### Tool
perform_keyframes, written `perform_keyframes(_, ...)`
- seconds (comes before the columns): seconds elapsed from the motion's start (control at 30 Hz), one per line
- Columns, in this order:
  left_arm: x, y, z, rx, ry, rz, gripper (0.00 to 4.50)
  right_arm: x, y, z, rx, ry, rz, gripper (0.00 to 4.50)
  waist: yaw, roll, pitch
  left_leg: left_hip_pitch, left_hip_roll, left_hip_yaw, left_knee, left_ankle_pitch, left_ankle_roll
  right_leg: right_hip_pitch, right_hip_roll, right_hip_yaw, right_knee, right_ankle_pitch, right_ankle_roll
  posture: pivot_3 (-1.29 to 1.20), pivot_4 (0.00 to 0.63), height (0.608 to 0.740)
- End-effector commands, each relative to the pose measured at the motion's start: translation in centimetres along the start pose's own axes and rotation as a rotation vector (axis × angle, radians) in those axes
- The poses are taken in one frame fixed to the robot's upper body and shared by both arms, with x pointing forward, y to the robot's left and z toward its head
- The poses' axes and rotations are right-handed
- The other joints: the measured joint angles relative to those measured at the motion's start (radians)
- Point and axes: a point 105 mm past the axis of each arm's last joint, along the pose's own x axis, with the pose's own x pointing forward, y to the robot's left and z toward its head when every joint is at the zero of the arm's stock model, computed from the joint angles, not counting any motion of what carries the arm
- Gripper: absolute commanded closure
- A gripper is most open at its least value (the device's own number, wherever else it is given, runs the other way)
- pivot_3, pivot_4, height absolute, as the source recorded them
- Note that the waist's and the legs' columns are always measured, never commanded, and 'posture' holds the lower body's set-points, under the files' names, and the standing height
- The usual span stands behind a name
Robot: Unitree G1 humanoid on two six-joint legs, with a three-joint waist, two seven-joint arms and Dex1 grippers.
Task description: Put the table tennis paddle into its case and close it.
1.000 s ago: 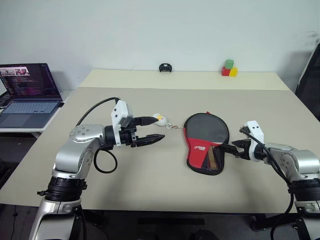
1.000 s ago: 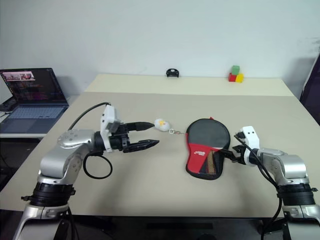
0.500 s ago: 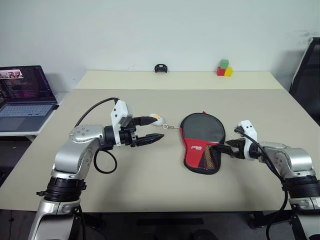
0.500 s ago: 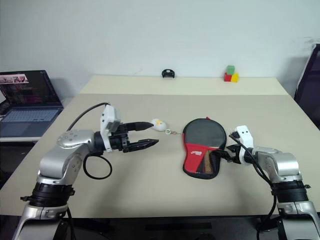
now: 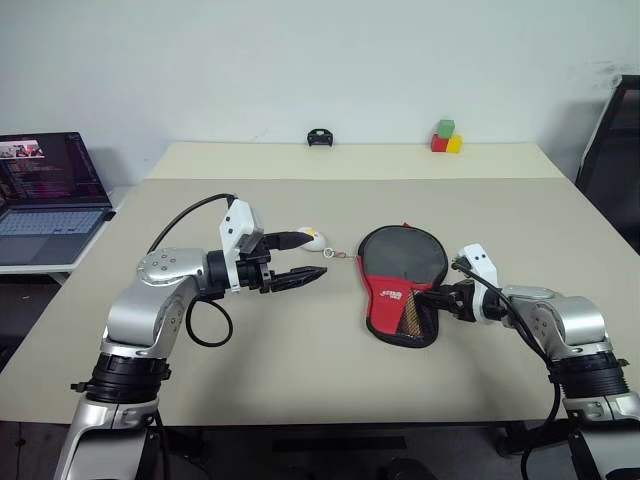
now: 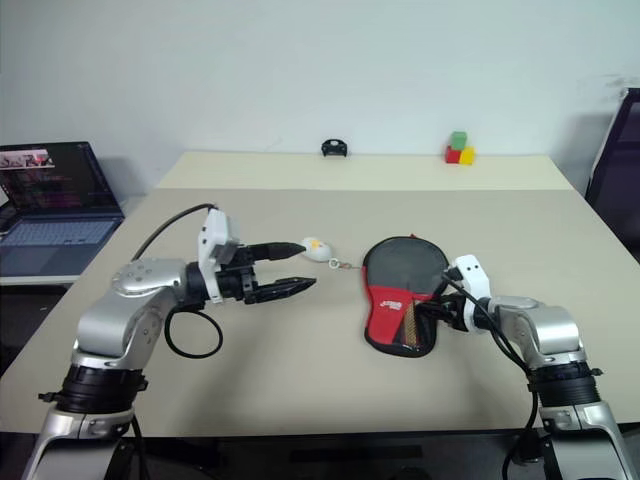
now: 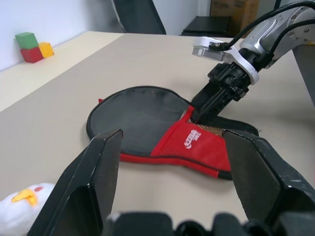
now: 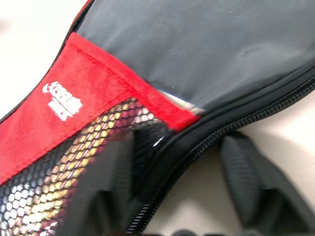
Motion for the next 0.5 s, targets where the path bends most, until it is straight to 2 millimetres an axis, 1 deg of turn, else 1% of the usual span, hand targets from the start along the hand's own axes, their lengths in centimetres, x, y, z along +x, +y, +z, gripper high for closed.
perform_keyframes(0.03, -0.8, -0.1, 0.1, 0.034, 0.014, 0.01, 0.95, 0.8, 0.7, -1.1, 0.016, 0.041, 0.027, 3.18, -0.001, 0.0, 0.0, 0.0, 0.0, 0.0, 0.0, 0.0, 0.0, 0.0, 0.0, 0.0, 0.0, 0.0, 0.0, 0.0, 0.15, 0.74)
perform_keyframes(0.07, -1.0, -0.1, -0.1, 0.028, 0.021, 0.01, 0.95, 0.9, 0.8, -1.1, 0.017, 0.042, 0.028, 3.52, -0.001, 0.0, 0.0, 0.001, 0.0, 0.0, 0.0, 0.0, 0.0, 0.0, 0.0, 0.0, 0.0, 0.0, 0.0, 0.0, 0.15, 0.74)
perform_keyframes(0.2, -2.0, -0.7, -1.0, -0.002, 0.058, -0.005, 0.95, 1.1, 1.2, -1.2, 0.022, 0.043, 0.043, 4.5, -0.004, 0.0, 0.0, 0.001, 0.0, 0.0, 0.0, 0.0, 0.0, 0.0, 0.0, 0.0, 0.001, 0.0, 0.0, 0.0, 0.15, 0.74)
perform_keyframes(0.33, -3.2, -1.7, -2.1, -0.04, 0.105, -0.045, 0.95, 1.4, 2.1, -0.9, 0.005, 0.04, 0.086, 4.5, -0.006, 0.0, 0.0, 0.001, 0.0, 0.0, 0.0, 0.0, 0.0, 0.0, 0.0, 0.0, 0.001, 0.0, 0.0, 0.0, 0.15, 0.74)
perform_keyframes(0.43, -3.9, -2.6, -2.7, -0.073, 0.132, -0.081, 0.95, 1.7, 3.4, -0.5, -0.031, 0.036, 0.138, 4.5, -0.011, 0.0, 0.0, 0.001, 0.0, 0.0, -0.001, 0.0, 0.0, 0.0, 0.0, 0.0, 0.0, 0.0, 0.0, 0.0, 0.15, 0.74)
perform_keyframes(0.5, -4.3, -3.2, -2.9, -0.099, 0.141, -0.107, 0.95, 1.8, 4.8, -0.3, -0.061, 0.035, 0.191, 4.5, -0.014, 0.0, 0.0, 0.001, 0.001, 0.0, -0.001, 0.0, 0.0, 0.0, 0.0, 0.0, 0.0, 0.0, 0.0, 0.0, 0.15, 0.74)
